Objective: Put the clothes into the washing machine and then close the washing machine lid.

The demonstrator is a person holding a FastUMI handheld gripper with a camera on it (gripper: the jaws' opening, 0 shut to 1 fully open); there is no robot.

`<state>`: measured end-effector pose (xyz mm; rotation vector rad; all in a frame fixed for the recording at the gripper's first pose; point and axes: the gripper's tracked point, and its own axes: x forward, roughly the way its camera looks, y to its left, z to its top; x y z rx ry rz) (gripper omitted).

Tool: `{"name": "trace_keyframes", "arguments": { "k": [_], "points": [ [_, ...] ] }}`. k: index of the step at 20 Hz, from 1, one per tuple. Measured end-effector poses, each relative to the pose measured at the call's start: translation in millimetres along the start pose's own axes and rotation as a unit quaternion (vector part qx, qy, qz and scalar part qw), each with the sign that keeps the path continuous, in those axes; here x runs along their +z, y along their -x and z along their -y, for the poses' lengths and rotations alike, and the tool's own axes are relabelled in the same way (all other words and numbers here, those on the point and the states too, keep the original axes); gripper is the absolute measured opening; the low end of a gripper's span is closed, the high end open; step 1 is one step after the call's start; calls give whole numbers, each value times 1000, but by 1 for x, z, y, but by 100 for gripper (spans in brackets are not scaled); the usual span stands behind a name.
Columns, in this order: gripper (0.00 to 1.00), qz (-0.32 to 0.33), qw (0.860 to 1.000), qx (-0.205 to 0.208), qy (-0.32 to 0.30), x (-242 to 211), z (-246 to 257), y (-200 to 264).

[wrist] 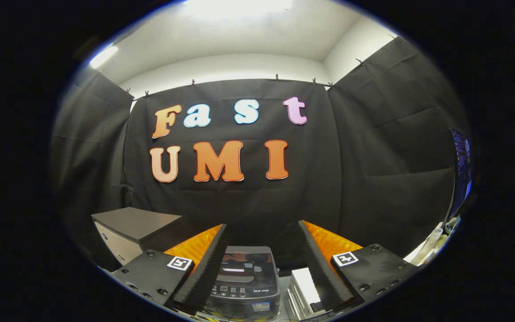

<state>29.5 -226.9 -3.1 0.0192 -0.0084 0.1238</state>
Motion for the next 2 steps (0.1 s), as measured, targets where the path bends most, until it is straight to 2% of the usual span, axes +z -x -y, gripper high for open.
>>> {"name": "trace_keyframes", "arguments": {
  "k": [2],
  "points": [
    [98,1,1000,2,-2,0,-2,-2]
  ]
}}
